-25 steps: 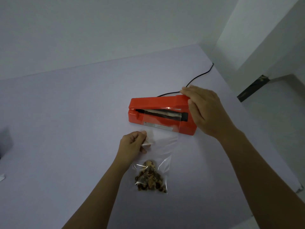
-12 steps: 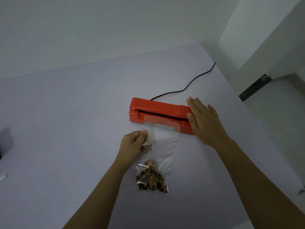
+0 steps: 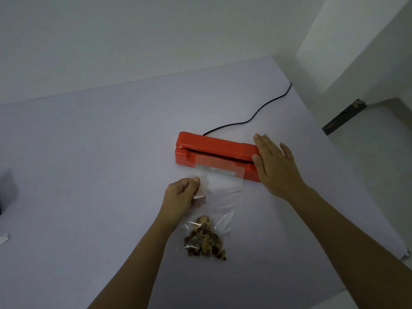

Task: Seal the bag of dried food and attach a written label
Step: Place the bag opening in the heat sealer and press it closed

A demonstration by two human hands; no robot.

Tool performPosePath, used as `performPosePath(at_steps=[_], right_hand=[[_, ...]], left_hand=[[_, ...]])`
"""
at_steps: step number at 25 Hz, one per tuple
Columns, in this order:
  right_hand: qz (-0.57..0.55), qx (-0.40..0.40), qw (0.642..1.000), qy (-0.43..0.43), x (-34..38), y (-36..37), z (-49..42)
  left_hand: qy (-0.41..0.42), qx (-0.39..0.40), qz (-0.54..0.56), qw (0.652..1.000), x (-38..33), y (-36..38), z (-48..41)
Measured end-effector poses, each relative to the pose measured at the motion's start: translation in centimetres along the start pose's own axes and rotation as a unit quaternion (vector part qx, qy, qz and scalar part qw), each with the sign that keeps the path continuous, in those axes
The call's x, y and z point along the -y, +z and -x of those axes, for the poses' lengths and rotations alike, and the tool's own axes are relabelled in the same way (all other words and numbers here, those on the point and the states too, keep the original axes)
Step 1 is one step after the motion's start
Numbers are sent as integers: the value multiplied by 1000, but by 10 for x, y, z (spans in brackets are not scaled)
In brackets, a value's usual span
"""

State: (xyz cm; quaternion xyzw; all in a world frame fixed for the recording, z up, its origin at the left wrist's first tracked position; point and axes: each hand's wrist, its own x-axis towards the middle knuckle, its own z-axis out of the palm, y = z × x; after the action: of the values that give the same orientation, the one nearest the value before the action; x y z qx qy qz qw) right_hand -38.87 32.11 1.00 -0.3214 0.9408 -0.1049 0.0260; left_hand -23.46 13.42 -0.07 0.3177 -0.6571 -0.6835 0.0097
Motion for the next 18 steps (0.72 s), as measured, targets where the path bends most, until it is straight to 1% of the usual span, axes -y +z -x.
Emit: performPosePath(at_steps=[10, 18], right_hand=[[-3, -5, 1000, 2, 2, 2, 1], [-7, -5, 1000, 2, 1, 3, 1]], left_hand=[[-8, -20, -5, 1000, 2, 1, 1], [-3, -14, -11, 1000, 5, 0, -2]])
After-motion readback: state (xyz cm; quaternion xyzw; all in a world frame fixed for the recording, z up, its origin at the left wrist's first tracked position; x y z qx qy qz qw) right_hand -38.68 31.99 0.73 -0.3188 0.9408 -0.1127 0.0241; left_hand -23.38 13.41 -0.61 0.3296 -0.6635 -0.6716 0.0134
